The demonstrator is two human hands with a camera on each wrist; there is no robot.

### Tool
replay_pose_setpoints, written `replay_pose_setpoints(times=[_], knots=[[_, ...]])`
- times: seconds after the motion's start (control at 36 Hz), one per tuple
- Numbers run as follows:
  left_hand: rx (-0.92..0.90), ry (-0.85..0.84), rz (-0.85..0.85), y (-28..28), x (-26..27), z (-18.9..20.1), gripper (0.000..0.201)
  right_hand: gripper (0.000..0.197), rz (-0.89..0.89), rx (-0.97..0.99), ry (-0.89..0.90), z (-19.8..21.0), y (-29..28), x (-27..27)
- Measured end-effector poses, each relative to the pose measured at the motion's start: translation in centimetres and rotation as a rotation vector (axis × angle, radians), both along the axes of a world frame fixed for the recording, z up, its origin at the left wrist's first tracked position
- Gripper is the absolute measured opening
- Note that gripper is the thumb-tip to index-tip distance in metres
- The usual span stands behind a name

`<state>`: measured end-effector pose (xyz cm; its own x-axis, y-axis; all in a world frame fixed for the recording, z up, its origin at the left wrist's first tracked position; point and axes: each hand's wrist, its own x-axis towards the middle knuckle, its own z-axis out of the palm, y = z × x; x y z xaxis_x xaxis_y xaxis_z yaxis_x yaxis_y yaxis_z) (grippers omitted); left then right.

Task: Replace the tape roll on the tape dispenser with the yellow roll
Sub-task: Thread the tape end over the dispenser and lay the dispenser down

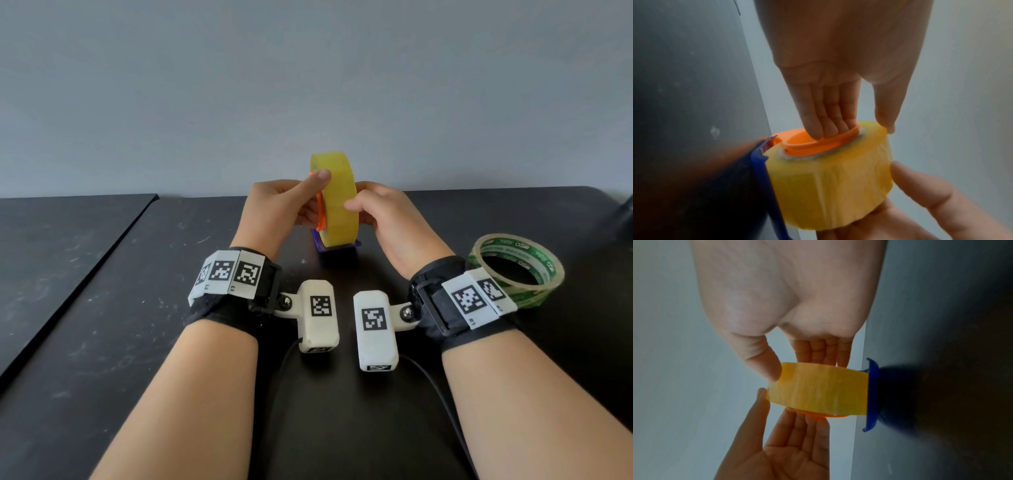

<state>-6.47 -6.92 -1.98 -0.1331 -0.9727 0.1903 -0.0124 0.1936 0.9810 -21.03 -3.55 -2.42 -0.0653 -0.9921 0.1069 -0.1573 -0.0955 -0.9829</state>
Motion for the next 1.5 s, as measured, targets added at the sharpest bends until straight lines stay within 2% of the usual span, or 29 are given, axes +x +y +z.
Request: replay_pose_setpoints(times=[0.17,0.28,0.53,0.61,0.69,0.92,0.97,1.03,1.08,1.19,1.36,1.5], knots=[[0.000,0.006,0.007,-0.1,-0.1,0.0,0.053,0.019,0.004,0.006,0.019,0.1,0.1,0.1],[0.000,0.012,0.005,-0.2,0.0,-0.1,0.054,0.027,-0.004,0.009,0.036,0.2,0.1,0.1],[0.006,0.015,-0.012,-0.2,-0.1,-0.1,0.052,0.014,-0.007,0.033,0.007,0.5,0.3,0.4],[0.004,0.015,-0.010,-0.1,-0.1,-0.1,0.051,0.022,-0.028,0.035,0.010,0.5,0.3,0.4],[0.004,0.015,-0.006,-0.1,0.0,-0.1,0.051,0.016,-0.022,0.032,0.005,0.3,0.3,0.3],[0.003,0.004,-0.003,0.0,-0.2,0.1,0.050,0.023,-0.009,0.010,0.002,0.1,0.0,-0.1],[0.005,0.004,-0.004,0.0,-0.2,0.1,0.049,0.018,-0.039,-0.020,0.009,0.0,0.0,-0.2],[0.008,0.006,-0.002,-0.1,-0.1,0.1,0.050,0.026,-0.111,-0.075,0.012,-0.2,-0.1,-0.4],[0.011,0.007,-0.003,-0.1,-0.1,0.1,0.052,0.039,-0.191,-0.164,0.071,0.0,0.0,-0.6],[0.008,0.004,-0.007,-0.1,-0.1,0.0,0.055,0.028,-0.244,-0.314,0.270,0.5,0.7,-0.6],[-0.001,0.001,-0.005,-0.2,-0.1,0.0,0.058,0.031,-0.212,-0.324,0.368,1.3,1.2,-1.3],[0.004,0.010,-0.012,-0.2,-0.1,0.0,0.057,0.033,-0.196,-0.350,0.518,1.7,1.7,-1.5]])
